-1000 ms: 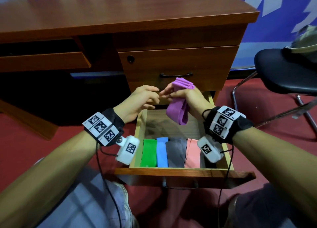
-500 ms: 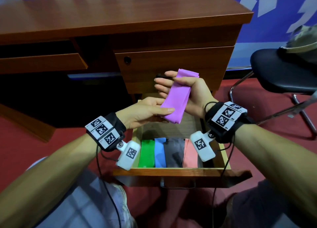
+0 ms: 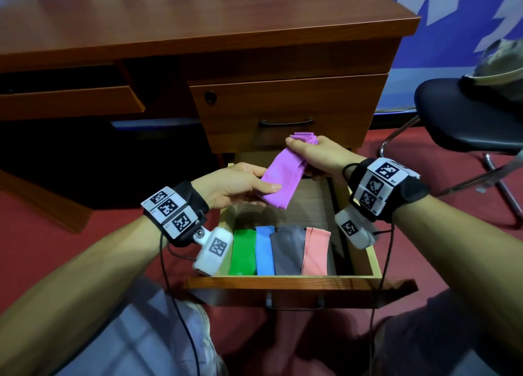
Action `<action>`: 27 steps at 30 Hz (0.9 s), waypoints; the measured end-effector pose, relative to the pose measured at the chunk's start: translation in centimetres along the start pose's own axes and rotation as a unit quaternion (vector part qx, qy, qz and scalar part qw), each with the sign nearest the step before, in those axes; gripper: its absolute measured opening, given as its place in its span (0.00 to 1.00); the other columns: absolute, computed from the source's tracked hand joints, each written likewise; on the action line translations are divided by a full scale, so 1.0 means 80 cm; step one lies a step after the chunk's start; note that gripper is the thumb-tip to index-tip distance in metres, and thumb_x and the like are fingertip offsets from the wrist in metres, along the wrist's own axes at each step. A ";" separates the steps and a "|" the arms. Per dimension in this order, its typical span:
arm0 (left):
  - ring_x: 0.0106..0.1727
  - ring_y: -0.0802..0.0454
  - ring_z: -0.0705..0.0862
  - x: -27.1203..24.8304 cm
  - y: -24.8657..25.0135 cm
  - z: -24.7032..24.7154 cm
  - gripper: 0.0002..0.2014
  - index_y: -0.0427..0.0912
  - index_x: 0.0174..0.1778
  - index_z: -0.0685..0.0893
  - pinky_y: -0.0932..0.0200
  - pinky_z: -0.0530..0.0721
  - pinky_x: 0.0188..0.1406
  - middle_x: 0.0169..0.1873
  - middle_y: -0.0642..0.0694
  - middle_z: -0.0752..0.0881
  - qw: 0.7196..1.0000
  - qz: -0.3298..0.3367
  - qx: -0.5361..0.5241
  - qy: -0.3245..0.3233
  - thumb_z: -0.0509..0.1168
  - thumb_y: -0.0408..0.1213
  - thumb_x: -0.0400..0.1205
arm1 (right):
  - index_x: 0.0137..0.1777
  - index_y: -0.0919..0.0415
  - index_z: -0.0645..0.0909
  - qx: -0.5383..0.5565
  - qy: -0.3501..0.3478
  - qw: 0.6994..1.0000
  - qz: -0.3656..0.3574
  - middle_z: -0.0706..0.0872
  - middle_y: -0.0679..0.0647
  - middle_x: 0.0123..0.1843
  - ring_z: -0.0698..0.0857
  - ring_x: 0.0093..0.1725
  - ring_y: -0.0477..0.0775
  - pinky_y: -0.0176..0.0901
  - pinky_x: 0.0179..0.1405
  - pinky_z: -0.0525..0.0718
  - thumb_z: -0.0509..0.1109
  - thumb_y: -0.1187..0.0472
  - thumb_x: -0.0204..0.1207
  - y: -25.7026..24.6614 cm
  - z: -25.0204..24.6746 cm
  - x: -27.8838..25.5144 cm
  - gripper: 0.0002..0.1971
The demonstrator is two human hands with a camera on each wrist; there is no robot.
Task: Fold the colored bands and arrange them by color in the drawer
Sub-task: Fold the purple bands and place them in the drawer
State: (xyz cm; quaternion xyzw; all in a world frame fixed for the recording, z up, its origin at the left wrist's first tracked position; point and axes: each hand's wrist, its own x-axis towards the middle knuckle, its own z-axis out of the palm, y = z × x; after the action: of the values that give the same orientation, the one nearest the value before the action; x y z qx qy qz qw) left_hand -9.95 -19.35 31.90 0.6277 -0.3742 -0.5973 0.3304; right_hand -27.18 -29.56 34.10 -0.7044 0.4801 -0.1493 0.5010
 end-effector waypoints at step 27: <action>0.43 0.45 0.83 0.084 -0.035 0.062 0.11 0.36 0.52 0.84 0.55 0.84 0.42 0.42 0.39 0.86 0.942 -0.058 0.330 0.002 0.77 0.35 0.80 | 0.45 0.53 0.91 -0.151 0.032 0.978 -0.141 0.89 0.46 0.37 0.82 0.30 0.38 0.32 0.29 0.77 0.80 0.57 0.74 0.061 -0.064 -0.002 0.03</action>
State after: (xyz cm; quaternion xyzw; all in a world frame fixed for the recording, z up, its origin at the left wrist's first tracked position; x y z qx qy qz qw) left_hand -14.65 -23.60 25.77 0.7232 -0.5127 -0.4574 0.0701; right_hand -33.33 -32.46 32.32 -0.8275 0.4086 -0.1671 0.3470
